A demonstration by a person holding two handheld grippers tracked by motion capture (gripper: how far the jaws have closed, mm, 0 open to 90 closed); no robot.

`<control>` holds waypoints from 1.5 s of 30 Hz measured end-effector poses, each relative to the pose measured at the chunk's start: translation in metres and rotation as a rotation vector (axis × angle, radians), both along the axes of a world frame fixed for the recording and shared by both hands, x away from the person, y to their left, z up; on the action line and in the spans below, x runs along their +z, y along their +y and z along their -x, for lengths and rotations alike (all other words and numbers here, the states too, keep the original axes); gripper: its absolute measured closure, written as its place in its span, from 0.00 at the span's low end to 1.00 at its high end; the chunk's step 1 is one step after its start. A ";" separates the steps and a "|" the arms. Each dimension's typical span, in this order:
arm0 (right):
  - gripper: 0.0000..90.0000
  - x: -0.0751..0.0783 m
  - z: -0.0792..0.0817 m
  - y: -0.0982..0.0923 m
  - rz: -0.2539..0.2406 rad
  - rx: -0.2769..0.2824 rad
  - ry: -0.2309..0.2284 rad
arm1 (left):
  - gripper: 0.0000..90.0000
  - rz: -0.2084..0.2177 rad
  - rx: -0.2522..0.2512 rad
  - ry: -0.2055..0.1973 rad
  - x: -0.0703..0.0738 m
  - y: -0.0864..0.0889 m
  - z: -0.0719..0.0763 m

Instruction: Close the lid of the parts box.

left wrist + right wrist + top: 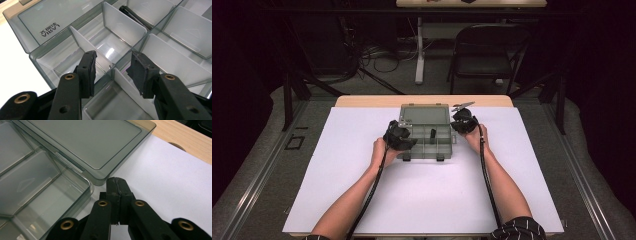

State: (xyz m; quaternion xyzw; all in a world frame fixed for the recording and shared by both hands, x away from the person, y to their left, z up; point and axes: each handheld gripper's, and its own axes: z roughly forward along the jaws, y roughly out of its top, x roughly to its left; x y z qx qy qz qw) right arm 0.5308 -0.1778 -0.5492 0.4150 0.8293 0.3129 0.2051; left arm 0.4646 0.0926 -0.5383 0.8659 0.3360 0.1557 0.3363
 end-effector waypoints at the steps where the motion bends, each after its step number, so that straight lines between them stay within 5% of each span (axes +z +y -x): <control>1: 1.00 -0.001 -0.001 0.000 -0.003 0.000 0.003 | 0.62 -0.001 -0.001 -0.001 0.000 0.000 0.000; 45: 1.00 -0.005 -0.015 -0.003 -0.045 -0.006 0.060 | 0.64 -0.017 -0.037 -0.014 -0.001 0.000 -0.001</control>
